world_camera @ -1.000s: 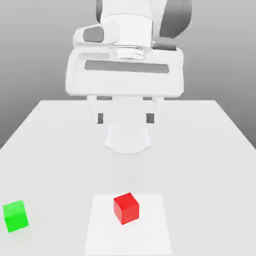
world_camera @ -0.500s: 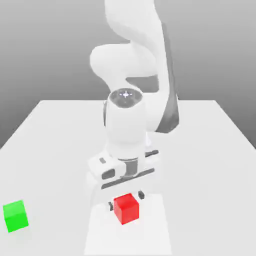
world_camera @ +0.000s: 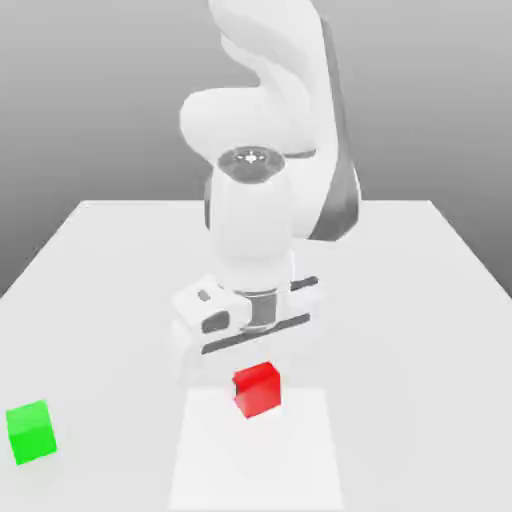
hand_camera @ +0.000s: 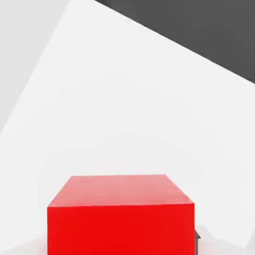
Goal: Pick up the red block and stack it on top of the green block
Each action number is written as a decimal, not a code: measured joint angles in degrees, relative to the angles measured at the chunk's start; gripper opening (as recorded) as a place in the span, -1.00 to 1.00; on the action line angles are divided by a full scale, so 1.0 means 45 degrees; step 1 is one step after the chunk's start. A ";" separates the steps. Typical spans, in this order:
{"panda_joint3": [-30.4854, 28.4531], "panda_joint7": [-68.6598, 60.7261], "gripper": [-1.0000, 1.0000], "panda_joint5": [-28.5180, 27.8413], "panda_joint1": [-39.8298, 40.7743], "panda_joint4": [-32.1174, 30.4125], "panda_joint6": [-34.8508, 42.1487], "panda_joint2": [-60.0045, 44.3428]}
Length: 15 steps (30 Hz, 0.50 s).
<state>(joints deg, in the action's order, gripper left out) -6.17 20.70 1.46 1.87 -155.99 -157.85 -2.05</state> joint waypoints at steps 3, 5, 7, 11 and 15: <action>-0.0743 0.1369 -1.00 0.0332 0.1186 0.1062 0.0699 -0.0402; -0.1258 0.2365 -1.00 0.0495 0.1890 0.1802 0.1155 -0.0709; -0.1844 0.3368 -1.00 0.0654 0.2483 0.2544 0.1600 -0.1017; -0.2660 0.4545 -1.00 0.1242 0.3338 0.3641 0.1788 -0.1972; -0.2099 0.3954 1.00 0.2293 0.3897 0.3851 0.0491 -0.3556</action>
<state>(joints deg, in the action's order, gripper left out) -15.62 38.49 11.78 19.41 -138.66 -155.64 -18.05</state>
